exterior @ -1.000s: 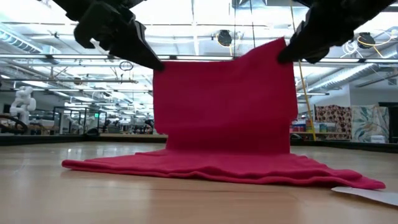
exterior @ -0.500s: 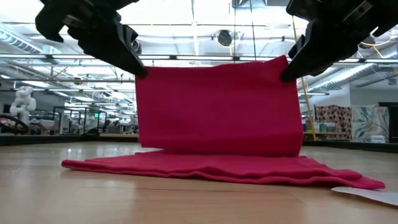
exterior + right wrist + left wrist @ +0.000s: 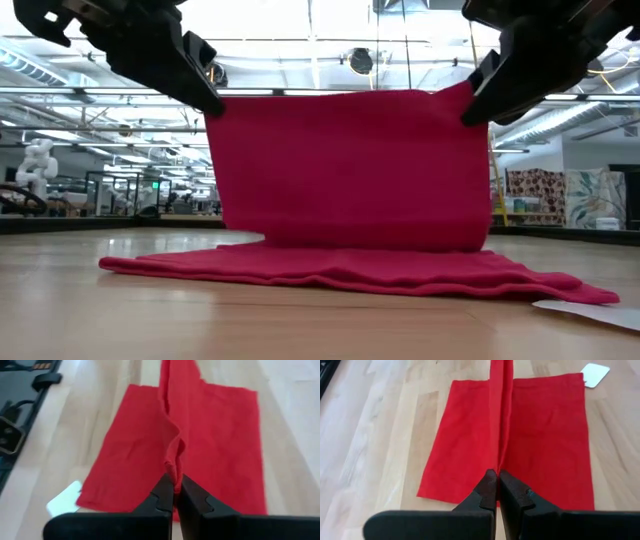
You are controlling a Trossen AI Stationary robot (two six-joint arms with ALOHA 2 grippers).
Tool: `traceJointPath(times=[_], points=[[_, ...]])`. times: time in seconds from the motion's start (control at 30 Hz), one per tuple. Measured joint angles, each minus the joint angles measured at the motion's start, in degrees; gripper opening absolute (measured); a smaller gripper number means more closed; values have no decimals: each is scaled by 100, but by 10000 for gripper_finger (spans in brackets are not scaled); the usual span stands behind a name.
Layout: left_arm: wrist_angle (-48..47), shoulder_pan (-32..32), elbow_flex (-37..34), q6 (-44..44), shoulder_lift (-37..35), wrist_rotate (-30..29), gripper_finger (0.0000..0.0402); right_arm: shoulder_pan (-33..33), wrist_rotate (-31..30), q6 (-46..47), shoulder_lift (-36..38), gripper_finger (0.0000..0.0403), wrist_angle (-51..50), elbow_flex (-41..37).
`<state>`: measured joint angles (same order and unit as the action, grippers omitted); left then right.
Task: Roll napkin
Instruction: Fold the red napkin
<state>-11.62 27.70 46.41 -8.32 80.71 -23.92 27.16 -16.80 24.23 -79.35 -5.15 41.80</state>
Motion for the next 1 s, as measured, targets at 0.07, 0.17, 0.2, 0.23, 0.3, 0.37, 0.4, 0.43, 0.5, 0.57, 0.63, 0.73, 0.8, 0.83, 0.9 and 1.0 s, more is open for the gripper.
traceJointPath(times=[0.07,0.17,0.2,0.23,0.3,0.37,0.4,0.43,0.5,0.57,0.63,0.73,0.8,0.83,0.9,1.0], points=[[48,51,0,-12,0,0,11,0,94,14,0,4,-17,0],[79,96,0,-20,0,0,11,0,205,32,0,4,-34,0],[77,99,0,-24,0,0,11,0,206,33,0,4,-35,0],[77,99,0,-24,0,0,11,0,212,32,0,4,-35,0],[73,97,0,-28,0,0,11,0,217,39,0,4,-37,0],[69,95,0,-29,0,9,11,0,217,65,0,4,-39,0],[67,95,0,-32,0,55,11,0,221,97,0,4,-38,0],[70,95,0,-33,0,125,11,0,243,135,0,4,-37,0],[70,97,0,-37,0,247,11,-1,355,211,0,4,-31,0],[73,95,0,-43,0,311,11,0,481,271,0,4,-10,0],[78,95,0,-44,7,396,11,7,522,358,2,4,-11,0],[82,97,2,-44,78,443,11,29,514,386,2,4,-5,0],[84,95,2,-46,141,491,11,53,512,385,2,4,27,0],[81,95,2,-46,175,508,11,64,508,396,2,4,35,0],[77,95,2,-46,227,561,11,70,499,435,2,4,36,0],[57,95,2,-44,254,566,11,70,499,531,2,4,44,2]])
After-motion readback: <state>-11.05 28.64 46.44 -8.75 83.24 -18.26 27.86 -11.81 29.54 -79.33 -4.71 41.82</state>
